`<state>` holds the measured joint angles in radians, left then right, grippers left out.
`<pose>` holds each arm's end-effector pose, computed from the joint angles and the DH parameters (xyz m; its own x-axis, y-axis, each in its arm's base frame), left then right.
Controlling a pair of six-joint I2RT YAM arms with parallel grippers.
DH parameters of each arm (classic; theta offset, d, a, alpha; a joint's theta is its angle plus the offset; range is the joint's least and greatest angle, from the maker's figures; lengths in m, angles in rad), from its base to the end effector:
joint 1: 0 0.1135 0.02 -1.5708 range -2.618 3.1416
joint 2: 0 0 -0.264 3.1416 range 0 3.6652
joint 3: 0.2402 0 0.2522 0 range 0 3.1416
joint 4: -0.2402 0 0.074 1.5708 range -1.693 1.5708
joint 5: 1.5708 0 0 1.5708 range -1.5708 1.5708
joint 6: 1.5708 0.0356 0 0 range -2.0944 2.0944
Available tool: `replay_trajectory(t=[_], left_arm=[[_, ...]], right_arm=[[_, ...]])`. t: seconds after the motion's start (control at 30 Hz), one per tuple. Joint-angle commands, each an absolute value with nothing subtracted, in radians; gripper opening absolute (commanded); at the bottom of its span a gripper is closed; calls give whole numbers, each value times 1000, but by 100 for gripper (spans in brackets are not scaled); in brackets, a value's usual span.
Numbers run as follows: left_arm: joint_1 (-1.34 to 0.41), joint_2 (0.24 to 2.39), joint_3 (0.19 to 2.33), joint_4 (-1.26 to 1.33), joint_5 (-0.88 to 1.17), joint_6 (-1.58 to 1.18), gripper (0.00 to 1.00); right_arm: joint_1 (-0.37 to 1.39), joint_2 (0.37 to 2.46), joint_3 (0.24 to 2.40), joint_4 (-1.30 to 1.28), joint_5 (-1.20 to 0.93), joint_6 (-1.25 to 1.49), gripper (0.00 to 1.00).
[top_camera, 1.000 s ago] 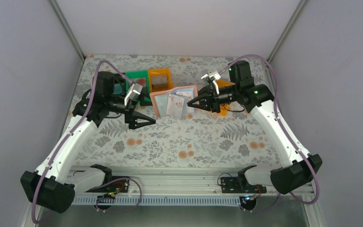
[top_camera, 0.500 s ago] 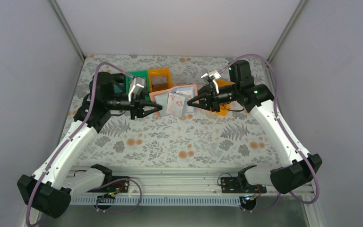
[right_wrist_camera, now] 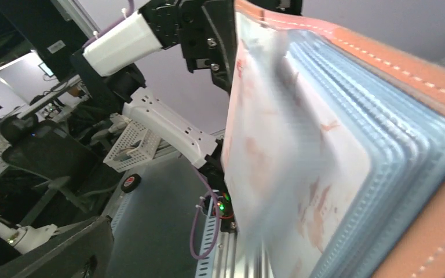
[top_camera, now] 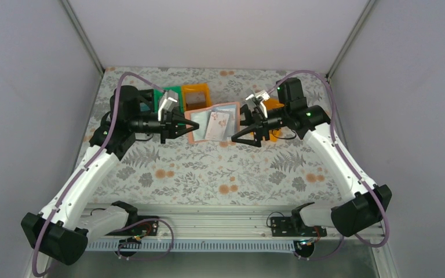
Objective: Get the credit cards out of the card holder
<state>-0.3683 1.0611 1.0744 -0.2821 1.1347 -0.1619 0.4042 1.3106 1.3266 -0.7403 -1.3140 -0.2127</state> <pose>0.1947 -0.1097 0.3835 -0.4004 0.0816 -0.9127 0.9148 0.0938 -0.3930 0.2239 0.1332 0.3775 -0.4338 -0.2439 -0.8674 -0.8773 -0.1052 0.4683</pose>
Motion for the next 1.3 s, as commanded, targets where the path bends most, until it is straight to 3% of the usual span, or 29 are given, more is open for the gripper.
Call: replay_trajectory(t=[0.0, 0.1, 0.17, 0.3, 0.43, 0.5, 0.53, 0.7, 0.73, 0.77, 0.83, 0.97, 1.03, 1.13, 1.27], left_arm=[[-350, 1051, 1103, -290, 1154, -178, 3], [-348, 1053, 1100, -288, 1155, -178, 2], [-348, 1055, 1096, -285, 1158, -180, 2], [-347, 1056, 1086, -276, 1154, -190, 2], [-347, 1056, 1089, -277, 1157, -187, 2], [-347, 1058, 1088, -275, 1157, -189, 2], [-347, 1059, 1088, -275, 1158, -190, 2], [-341, 1058, 1094, -296, 1120, -181, 5], [-335, 1059, 1101, -313, 1066, -178, 17], [-324, 1062, 1109, -333, 1003, -178, 37], [-279, 1066, 1132, -353, 874, -184, 53], [-238, 1065, 1218, -407, 567, -161, 63], [-232, 1066, 1249, -413, 513, -131, 65], [-232, 1069, 1258, -399, 613, -112, 67], [-277, 1056, 1189, -322, 848, -147, 65]], right_arm=[[402, 1314, 1314, -790, -1408, -288, 99], [402, 1301, 1305, -672, -1387, -190, 97], [403, 1289, 1294, -549, -1342, -55, 89], [405, 1279, 1309, -520, -1288, -40, 52], [405, 1280, 1313, -534, -1287, -46, 27], [405, 1282, 1313, -538, -1281, -41, 8], [405, 1282, 1314, -540, -1276, -40, 4], [404, 1267, 1313, -555, -1230, -45, 4], [403, 1264, 1310, -561, -1205, -39, 4], [404, 1265, 1305, -564, -1176, -29, 4], [403, 1265, 1291, -554, -1110, 13, 4], [402, 1272, 1295, -535, -879, 163, 4], [404, 1286, 1320, -562, -738, 229, 4], [404, 1304, 1325, -591, -587, 306, 4], [434, 1327, 1331, -580, -592, 315, 4]])
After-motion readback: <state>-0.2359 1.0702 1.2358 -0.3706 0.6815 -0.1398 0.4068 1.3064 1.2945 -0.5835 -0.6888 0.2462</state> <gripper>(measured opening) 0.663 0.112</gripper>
